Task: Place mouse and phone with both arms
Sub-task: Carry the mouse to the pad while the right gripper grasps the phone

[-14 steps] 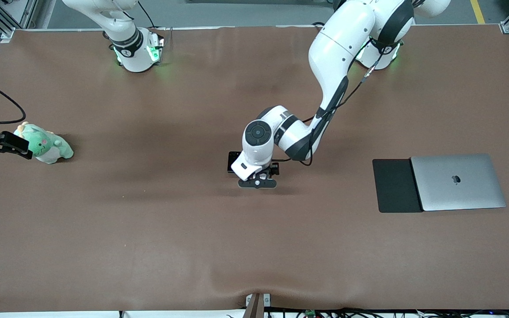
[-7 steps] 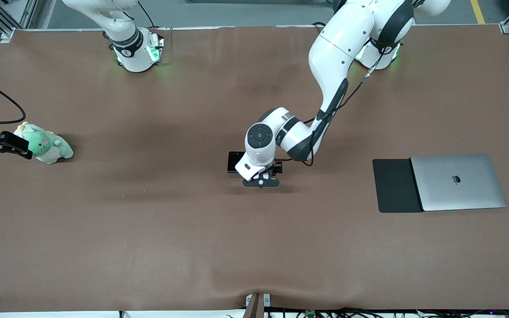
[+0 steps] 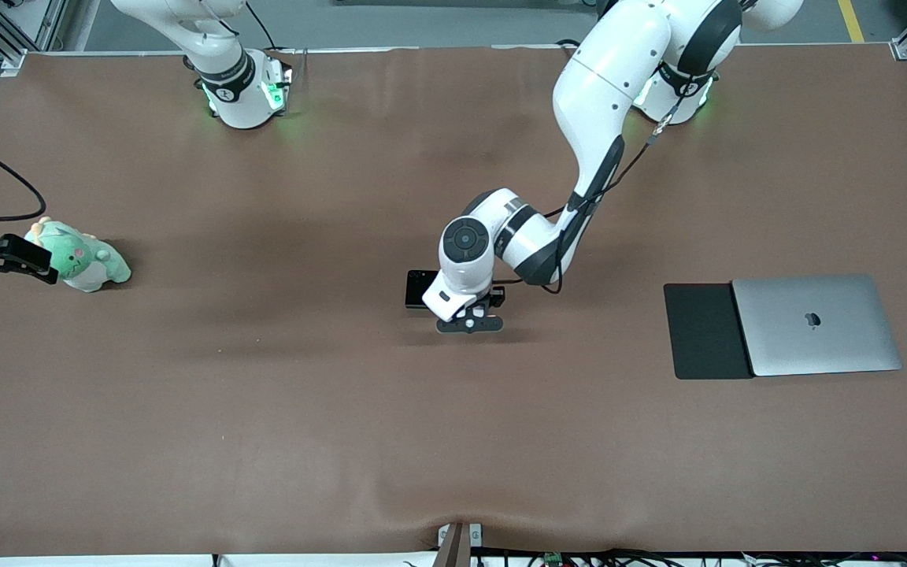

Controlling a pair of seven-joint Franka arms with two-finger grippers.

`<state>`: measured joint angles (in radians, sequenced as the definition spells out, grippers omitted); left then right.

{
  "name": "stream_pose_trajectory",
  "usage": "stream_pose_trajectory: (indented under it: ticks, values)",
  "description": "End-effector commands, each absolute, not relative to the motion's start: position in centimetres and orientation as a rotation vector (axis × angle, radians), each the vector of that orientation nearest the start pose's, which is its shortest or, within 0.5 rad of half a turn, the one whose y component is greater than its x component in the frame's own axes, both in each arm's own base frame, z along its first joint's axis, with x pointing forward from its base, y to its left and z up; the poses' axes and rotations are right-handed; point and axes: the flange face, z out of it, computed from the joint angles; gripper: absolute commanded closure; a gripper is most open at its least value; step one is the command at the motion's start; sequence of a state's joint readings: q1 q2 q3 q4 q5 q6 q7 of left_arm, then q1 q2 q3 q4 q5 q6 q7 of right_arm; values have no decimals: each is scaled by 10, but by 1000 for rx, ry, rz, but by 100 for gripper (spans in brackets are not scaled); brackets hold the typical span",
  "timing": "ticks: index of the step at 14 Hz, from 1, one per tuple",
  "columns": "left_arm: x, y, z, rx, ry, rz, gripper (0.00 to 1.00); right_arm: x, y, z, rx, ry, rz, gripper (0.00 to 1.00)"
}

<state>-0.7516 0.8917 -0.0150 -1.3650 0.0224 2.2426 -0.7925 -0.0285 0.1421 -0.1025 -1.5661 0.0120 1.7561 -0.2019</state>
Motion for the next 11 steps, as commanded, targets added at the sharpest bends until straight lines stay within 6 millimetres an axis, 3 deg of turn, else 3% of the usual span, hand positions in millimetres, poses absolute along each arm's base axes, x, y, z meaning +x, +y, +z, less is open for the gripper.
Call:
stream_pose_trajectory:
  ticks: [1,4,6,9,11]
  values:
    - [522,-484,210,-3103,-53,-2,61,606,-63,560,-3142,-150,-66,0]
    - [528,-448,234,-3096,-86,1,61,609,0,556,-3128,-296,-37,0]
    - [538,-413,252,-3095,-75,3,60,612,74,538,-3108,-463,1,0]
    - [550,-362,277,-3100,-58,-1,60,603,176,511,-3099,-450,37,0]
    - [553,-327,275,-3081,-46,19,59,597,227,486,-3070,-414,73,0]
